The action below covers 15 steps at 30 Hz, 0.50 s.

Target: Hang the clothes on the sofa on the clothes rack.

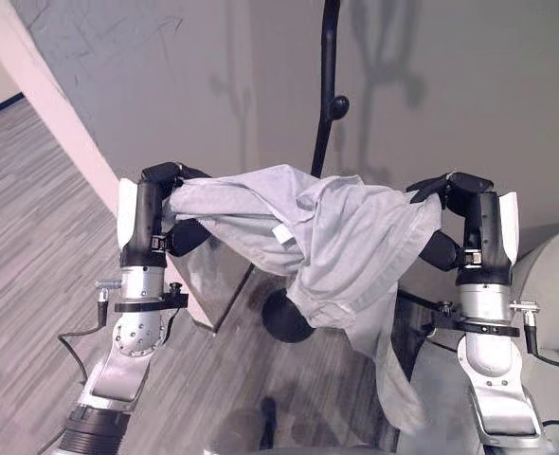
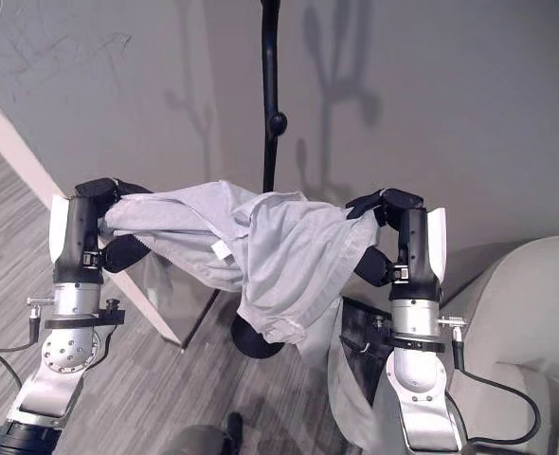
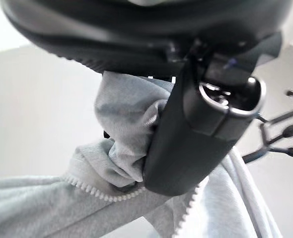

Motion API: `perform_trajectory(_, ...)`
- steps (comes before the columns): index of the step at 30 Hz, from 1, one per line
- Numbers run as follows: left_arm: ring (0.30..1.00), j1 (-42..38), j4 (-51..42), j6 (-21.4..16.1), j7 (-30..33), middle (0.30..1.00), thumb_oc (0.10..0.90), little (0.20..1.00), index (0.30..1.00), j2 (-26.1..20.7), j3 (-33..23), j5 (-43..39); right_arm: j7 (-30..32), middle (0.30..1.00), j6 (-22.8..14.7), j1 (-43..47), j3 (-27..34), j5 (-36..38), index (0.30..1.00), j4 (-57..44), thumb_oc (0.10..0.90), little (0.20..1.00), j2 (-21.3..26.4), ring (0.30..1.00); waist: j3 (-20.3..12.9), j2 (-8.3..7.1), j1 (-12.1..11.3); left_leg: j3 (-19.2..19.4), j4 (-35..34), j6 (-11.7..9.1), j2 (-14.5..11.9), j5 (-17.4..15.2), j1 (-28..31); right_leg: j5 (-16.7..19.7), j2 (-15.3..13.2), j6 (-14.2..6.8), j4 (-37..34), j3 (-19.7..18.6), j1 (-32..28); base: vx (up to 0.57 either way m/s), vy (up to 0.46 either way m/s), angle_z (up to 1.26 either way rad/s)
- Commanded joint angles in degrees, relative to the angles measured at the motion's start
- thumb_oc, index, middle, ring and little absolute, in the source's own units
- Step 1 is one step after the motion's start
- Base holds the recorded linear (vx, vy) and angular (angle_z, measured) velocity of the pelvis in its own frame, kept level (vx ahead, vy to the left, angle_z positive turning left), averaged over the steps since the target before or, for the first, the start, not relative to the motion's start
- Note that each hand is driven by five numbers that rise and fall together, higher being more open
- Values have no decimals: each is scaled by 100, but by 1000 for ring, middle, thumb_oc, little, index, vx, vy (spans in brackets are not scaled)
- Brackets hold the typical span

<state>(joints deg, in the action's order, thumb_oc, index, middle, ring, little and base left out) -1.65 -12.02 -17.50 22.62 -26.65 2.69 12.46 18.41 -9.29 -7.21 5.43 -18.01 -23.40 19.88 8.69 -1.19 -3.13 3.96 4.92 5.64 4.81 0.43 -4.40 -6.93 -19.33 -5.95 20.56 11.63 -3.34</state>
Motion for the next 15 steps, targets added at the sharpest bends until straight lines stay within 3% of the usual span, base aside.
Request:
perform_trajectory(1,300,52,-826,-298,752,300,400,300,300,-238,-1083,157,1501,300,207,517,1550,-638,300,-104,400,300,111,300,-654,14,95,-449,-990,-469,-502,60,704,534,844,-9,-899,-89,226,29,67,7)
perform_trajectory(4,300,-38,-1005,-295,747,300,400,300,300,-218,-1156,274,1672,300,288,665,1681,-1094,300,-351,400,300,225,300,-640,-5,140,-375,-992,-459,-435,-27,835,554,1236,11,-1278,-83,392,43,46,-13)
perform_trajectory(7,300,-243,-1254,-347,901,300,400,300,300,-148,-1244,458,1864,300,480,789,1811,-1649,300,-652,400,300,259,300,-630,-56,155,-384,-992,-438,-405,-70,906,614,1361,19,-1487,-300,290,73,-1,-9)
perform_trajectory(12,300,-284,-1809,-425,1041,300,400,300,300,-51,-1477,317,1945,300,615,927,1988,-1800,300,-781,400,300,343,300,-856,-105,82,-345,-992,-447,-432,-186,984,700,1383,-1,-1946,-365,-16,92,-40,5)
perform_trajectory(15,300,-552,-1687,-348,1256,300,400,300,300,-220,-1698,542,1925,300,587,1037,1978,-1678,300,-420,400,300,664,300,-964,-143,32,-386,-992,-486,-463,-233,1045,725,1393,-4,-2172,-359,-213,75,-58,8)
